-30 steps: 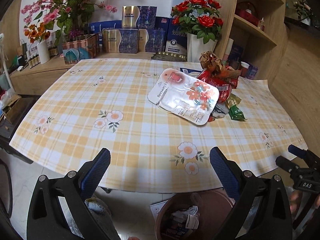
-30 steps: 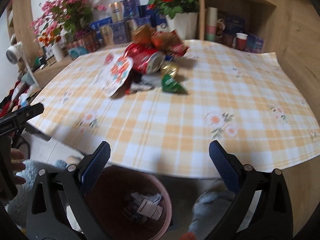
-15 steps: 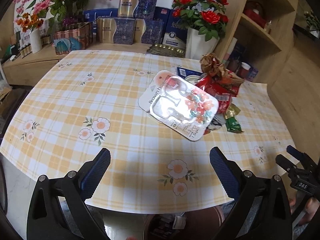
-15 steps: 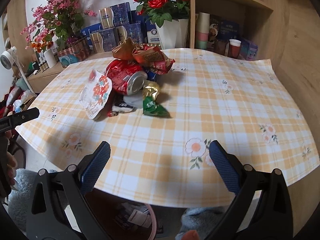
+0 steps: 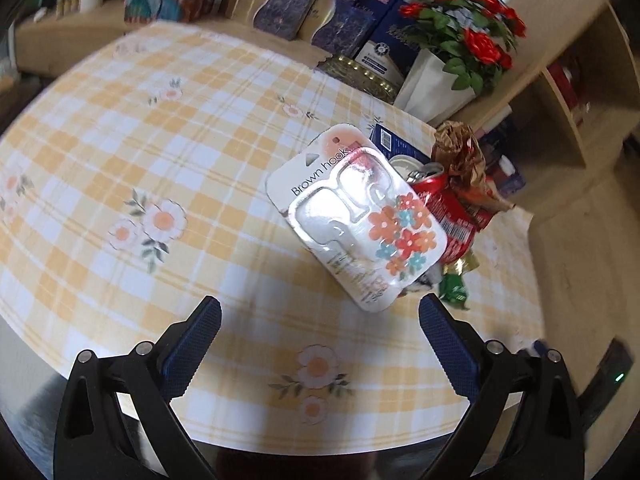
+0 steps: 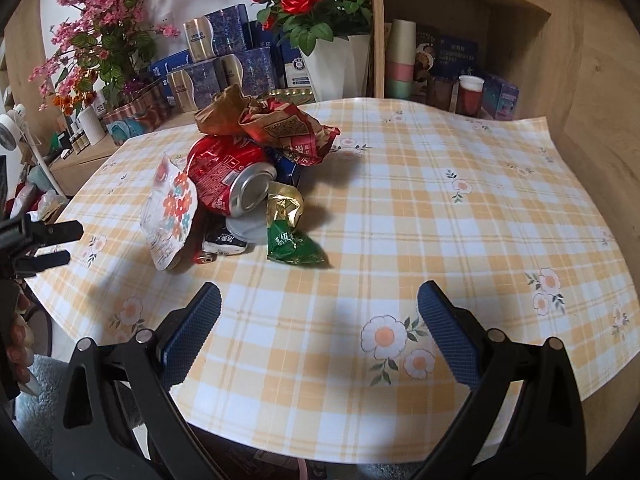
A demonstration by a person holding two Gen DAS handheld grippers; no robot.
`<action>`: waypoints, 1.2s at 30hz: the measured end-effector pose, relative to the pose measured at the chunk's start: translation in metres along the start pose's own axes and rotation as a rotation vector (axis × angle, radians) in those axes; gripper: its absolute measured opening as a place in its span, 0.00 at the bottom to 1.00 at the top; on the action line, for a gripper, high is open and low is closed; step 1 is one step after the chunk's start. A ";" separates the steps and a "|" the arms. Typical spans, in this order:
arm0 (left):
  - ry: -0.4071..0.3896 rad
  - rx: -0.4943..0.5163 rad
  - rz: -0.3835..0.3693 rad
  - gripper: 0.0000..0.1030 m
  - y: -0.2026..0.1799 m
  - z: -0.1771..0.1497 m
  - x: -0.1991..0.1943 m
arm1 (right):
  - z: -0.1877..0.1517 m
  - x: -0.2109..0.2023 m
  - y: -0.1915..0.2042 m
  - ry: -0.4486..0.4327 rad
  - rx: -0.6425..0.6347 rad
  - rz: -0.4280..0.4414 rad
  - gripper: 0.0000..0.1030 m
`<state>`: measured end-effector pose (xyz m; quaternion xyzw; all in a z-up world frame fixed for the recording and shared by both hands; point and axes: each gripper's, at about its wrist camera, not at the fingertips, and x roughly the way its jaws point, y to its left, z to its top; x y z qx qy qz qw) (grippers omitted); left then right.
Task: Collect trash
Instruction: 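Reach the left gripper to the 'Brown hook' blister pack and grasp it, then lift the blister pack with the left gripper while the right grasps the brown paper bag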
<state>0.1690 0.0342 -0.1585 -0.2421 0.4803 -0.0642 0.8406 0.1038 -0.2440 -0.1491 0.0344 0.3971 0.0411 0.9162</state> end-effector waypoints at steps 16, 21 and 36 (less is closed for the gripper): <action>0.074 -0.430 -0.179 0.80 0.001 0.028 0.073 | 0.003 0.026 -0.012 0.017 0.021 0.025 0.94; 0.073 -0.521 -0.178 0.79 0.003 0.030 0.090 | 0.001 0.030 -0.016 0.025 0.027 0.022 0.94; -0.006 -0.357 -0.062 0.54 -0.021 0.041 0.090 | 0.008 0.032 -0.016 0.016 0.010 0.034 0.94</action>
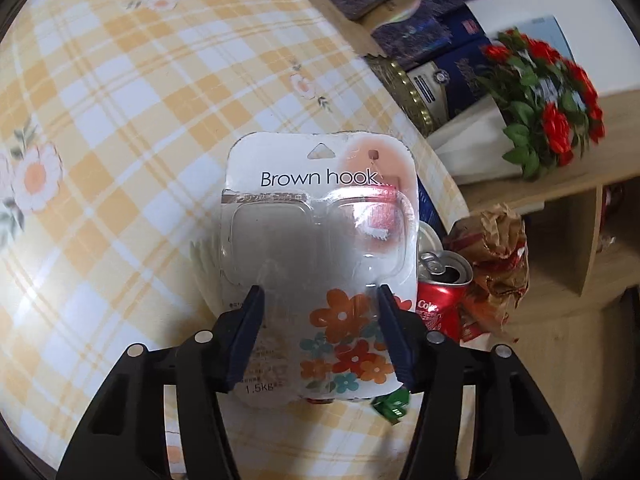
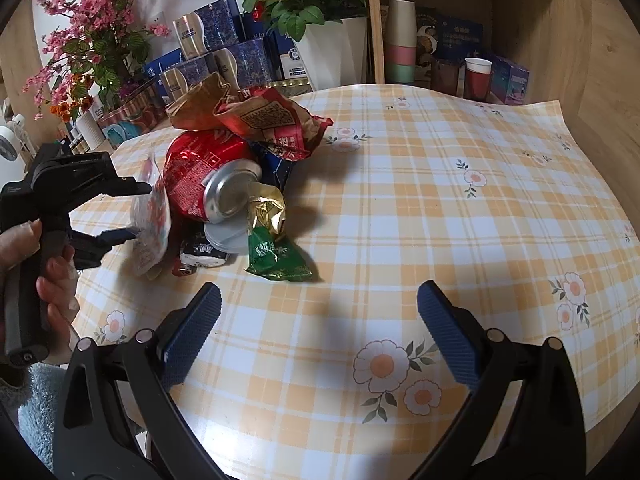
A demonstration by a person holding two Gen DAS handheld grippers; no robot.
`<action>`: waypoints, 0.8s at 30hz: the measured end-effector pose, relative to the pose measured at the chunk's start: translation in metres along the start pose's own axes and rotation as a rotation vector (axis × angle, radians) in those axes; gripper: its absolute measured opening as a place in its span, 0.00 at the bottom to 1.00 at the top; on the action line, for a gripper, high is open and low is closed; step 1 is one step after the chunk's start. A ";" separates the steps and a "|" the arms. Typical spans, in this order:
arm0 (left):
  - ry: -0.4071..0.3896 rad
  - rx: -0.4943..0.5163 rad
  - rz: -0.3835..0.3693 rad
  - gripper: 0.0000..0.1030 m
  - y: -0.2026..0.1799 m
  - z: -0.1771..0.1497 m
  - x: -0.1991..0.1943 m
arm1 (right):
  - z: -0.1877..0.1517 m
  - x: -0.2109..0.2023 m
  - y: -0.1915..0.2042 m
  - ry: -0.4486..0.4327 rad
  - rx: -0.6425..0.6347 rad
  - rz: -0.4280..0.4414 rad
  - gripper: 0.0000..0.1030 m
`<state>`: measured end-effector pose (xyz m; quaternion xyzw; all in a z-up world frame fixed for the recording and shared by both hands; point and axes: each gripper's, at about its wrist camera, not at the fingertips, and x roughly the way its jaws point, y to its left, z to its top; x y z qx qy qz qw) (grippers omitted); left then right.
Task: Collect trash
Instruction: 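Lift the blister pack with the left gripper while the right grasps the brown paper bag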
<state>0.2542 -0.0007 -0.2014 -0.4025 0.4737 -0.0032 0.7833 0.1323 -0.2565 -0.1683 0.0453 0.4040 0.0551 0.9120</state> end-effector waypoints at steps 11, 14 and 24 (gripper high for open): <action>-0.089 0.267 0.019 0.54 0.001 0.006 -0.051 | 0.076 0.015 0.033 -0.083 -0.163 0.001 0.94; -0.097 0.286 0.025 0.54 0.007 0.010 -0.059 | 0.097 0.031 0.045 -0.080 -0.251 -0.047 0.94; -0.103 0.293 -0.007 0.54 0.017 0.006 -0.071 | 0.145 0.098 0.074 0.027 -0.369 -0.139 0.88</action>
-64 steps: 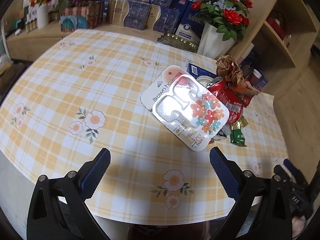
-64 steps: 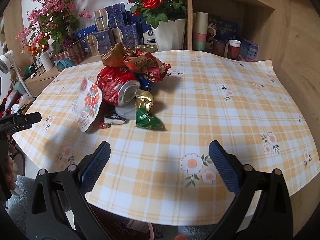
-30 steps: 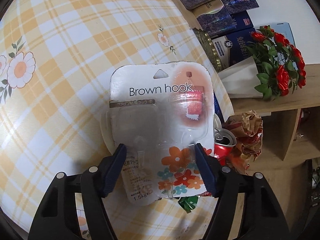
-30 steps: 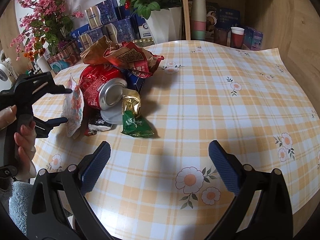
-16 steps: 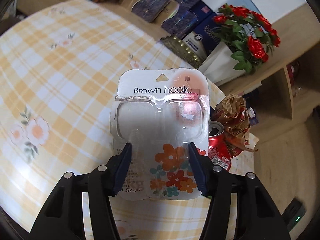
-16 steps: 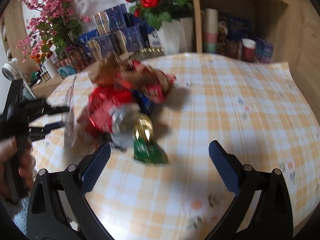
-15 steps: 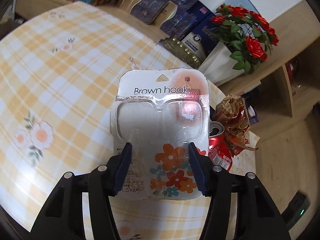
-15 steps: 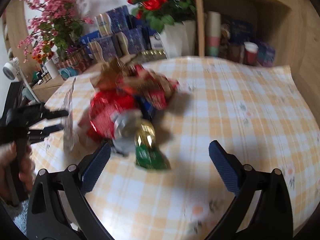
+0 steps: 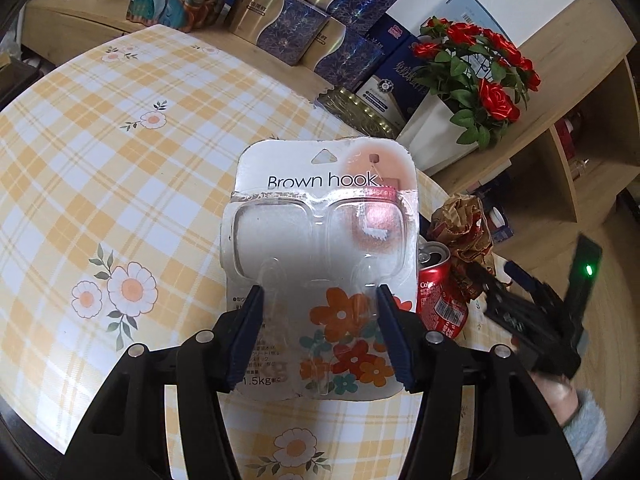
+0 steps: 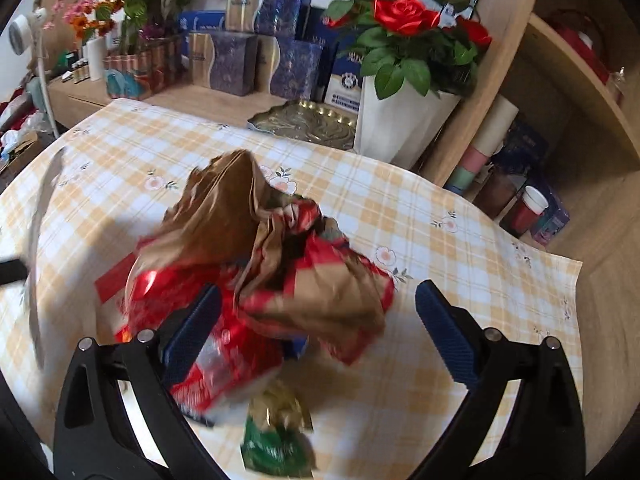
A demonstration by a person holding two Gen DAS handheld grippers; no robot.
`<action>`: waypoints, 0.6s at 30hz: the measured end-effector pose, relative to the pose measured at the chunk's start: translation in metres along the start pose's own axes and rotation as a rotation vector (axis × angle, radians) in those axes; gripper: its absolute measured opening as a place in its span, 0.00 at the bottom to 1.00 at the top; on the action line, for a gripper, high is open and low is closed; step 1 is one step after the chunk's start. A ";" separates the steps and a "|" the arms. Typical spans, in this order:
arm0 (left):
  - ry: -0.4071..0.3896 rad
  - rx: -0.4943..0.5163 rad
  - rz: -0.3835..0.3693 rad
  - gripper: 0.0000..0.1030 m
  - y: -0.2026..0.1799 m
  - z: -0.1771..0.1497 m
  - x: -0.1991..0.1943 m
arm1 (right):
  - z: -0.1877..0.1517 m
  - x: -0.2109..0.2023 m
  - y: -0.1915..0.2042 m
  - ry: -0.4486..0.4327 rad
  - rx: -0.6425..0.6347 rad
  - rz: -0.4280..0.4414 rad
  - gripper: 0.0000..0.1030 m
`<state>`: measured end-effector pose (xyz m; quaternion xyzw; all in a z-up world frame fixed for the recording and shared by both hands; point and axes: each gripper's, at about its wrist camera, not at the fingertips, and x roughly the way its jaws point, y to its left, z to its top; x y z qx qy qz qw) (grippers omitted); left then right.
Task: Collect trash
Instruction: 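Lift the blister pack with the left gripper while the right grasps the brown paper bag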
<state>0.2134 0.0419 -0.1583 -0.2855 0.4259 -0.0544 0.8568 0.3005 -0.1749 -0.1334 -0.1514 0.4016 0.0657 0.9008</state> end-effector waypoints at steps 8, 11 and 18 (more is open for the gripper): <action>-0.012 0.038 -0.009 0.54 -0.004 -0.001 -0.004 | 0.017 0.025 0.008 0.086 0.000 -0.019 0.57; -0.019 0.057 -0.013 0.54 -0.004 -0.001 -0.008 | 0.022 0.003 0.002 0.007 0.045 0.017 0.47; -0.035 0.095 -0.026 0.54 -0.007 -0.003 -0.021 | 0.021 -0.049 -0.005 -0.135 0.079 0.032 0.43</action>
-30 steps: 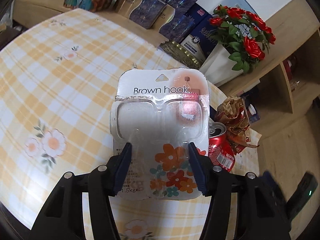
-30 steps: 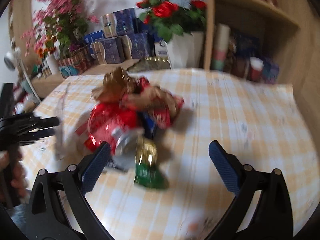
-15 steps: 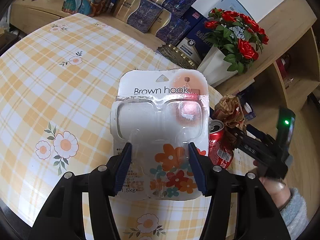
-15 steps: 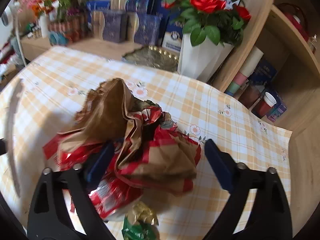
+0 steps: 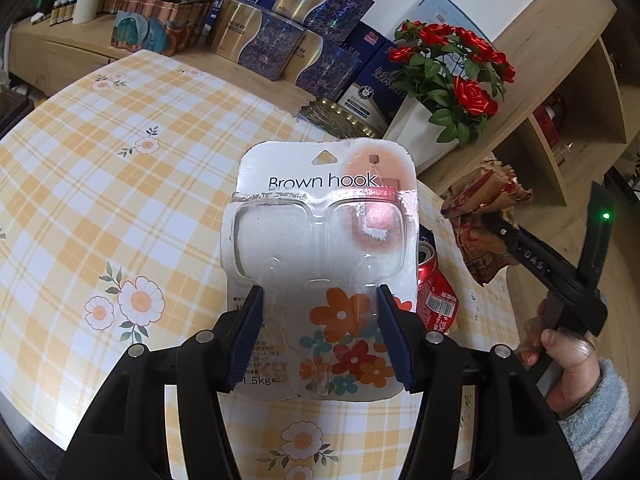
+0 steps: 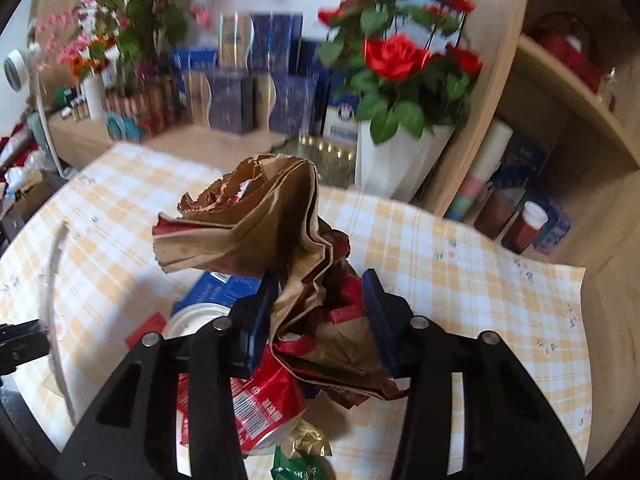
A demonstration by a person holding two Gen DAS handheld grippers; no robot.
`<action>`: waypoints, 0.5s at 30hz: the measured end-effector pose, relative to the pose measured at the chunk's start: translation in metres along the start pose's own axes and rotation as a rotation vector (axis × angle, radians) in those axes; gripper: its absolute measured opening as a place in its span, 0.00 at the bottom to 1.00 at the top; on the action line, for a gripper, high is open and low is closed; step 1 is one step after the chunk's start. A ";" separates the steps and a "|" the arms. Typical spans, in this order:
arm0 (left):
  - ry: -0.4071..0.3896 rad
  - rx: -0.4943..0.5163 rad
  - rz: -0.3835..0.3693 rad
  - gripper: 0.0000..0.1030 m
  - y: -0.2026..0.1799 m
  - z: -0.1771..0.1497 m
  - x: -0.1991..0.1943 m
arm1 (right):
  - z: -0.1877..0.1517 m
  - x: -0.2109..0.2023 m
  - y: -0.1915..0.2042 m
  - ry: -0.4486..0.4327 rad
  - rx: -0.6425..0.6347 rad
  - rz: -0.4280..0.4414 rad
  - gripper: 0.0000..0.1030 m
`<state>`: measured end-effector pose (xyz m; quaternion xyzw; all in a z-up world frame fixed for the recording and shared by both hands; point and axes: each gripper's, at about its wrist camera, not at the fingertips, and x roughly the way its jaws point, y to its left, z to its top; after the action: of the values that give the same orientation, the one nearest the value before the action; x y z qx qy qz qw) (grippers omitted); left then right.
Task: Collect trash
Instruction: 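Lift the blister pack with the left gripper while the right grasps the brown paper bag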
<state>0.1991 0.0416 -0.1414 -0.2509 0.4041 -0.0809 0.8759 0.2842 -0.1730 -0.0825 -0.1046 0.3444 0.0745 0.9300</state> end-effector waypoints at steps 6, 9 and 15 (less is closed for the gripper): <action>-0.017 0.036 -0.017 0.54 -0.007 -0.008 -0.020 | -0.012 -0.044 0.000 -0.047 0.060 0.034 0.26; -0.017 0.053 -0.023 0.54 -0.009 -0.013 -0.029 | -0.026 -0.063 0.005 -0.060 0.064 0.046 0.25; -0.022 0.082 -0.042 0.54 -0.012 -0.031 -0.055 | -0.055 -0.106 0.013 -0.087 0.137 0.094 0.25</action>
<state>0.1404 0.0386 -0.1158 -0.2242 0.3856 -0.1131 0.8878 0.1670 -0.1814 -0.0556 -0.0212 0.3127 0.0986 0.9445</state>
